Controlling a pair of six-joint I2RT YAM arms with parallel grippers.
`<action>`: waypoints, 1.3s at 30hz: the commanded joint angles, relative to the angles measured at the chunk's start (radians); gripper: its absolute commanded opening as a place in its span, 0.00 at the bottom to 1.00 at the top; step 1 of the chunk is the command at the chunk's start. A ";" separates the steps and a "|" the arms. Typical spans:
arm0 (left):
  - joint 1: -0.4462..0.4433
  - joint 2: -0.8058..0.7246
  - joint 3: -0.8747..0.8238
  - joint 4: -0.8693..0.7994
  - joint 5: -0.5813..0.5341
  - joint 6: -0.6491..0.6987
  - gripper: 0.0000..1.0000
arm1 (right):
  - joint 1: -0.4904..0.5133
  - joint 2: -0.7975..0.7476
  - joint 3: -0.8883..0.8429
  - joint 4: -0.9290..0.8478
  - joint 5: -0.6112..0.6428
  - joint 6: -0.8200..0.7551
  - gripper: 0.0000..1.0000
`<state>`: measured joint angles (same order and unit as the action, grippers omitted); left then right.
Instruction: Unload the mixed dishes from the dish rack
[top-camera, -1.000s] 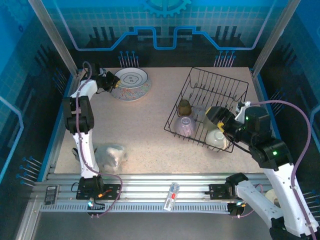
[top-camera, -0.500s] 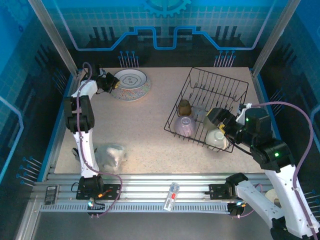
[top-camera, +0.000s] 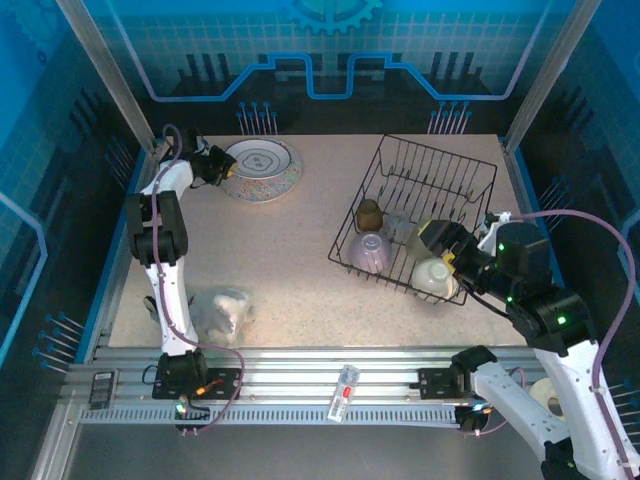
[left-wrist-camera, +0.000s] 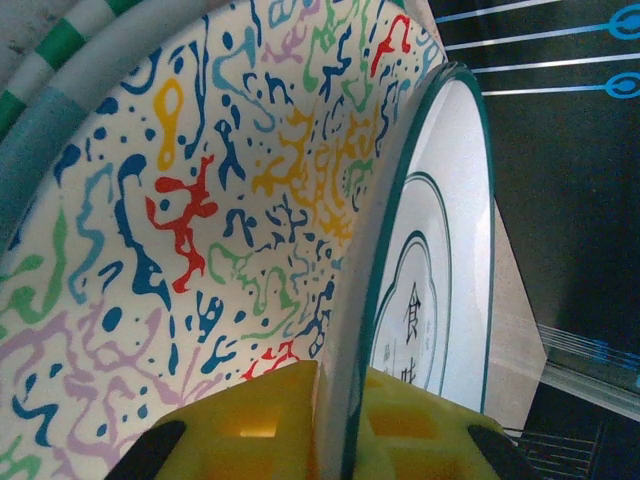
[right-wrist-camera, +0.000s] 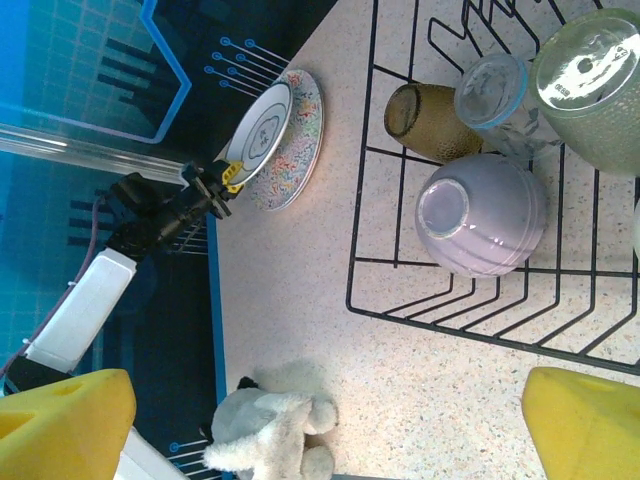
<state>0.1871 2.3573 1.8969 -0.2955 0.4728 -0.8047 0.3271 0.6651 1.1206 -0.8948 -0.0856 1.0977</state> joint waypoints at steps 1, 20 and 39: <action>0.014 0.007 -0.005 0.012 0.014 0.018 0.12 | 0.017 -0.024 0.017 -0.036 0.020 0.023 1.00; 0.028 -0.041 -0.036 -0.033 -0.006 0.039 0.75 | 0.026 -0.052 -0.023 -0.021 0.025 0.041 1.00; 0.038 -0.385 -0.226 -0.062 0.019 0.078 0.99 | 0.030 0.235 0.184 -0.313 0.235 -0.209 1.00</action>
<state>0.2199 2.0933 1.7367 -0.3763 0.4442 -0.7086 0.3424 0.8585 1.2530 -1.0946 0.0502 0.9913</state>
